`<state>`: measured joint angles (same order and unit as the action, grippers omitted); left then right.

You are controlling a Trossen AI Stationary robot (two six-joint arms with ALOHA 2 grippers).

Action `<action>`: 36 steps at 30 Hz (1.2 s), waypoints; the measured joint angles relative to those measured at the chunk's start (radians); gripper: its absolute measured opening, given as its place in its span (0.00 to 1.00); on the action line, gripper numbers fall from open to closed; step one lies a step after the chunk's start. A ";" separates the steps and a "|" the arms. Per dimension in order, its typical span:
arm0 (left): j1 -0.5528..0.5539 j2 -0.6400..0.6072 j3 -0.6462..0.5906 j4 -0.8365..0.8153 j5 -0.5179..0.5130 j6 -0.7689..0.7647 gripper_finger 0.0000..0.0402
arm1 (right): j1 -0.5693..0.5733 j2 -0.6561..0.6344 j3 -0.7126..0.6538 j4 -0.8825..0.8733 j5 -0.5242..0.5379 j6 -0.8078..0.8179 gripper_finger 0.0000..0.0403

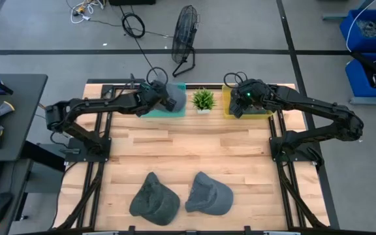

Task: Pick & Place hat
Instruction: Put the left blue cap into the blue bin

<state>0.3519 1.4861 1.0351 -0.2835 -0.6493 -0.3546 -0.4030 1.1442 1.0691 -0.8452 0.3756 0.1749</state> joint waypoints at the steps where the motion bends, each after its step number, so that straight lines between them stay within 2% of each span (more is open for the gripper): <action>1: -0.004 0.003 0.000 -0.010 0.002 0.000 0.01 | 0.000 0.000 0.000 0.000 0.000 0.000 0.31; 9: 0.011 0.054 -0.001 -0.028 -0.002 -0.056 0.01 | 0.000 0.000 0.000 0.000 0.000 0.000 0.31; 21: -0.001 0.053 -0.001 -0.096 -0.039 -0.132 0.01 | 0.000 0.000 0.000 0.000 0.000 0.000 0.31; 27: 0.000 0.059 -0.001 -0.096 0.022 -0.234 0.01 | 0.000 0.000 0.000 0.000 0.000 0.000 0.31; 36: 0.011 0.079 -0.015 -0.078 0.054 -0.205 0.07 | 0.000 0.000 0.000 0.000 0.000 0.000 0.31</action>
<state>0.3624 1.5649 1.0199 -0.3613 -0.5954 -0.5598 -0.4030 1.1442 1.0691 -0.8452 0.3757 0.1749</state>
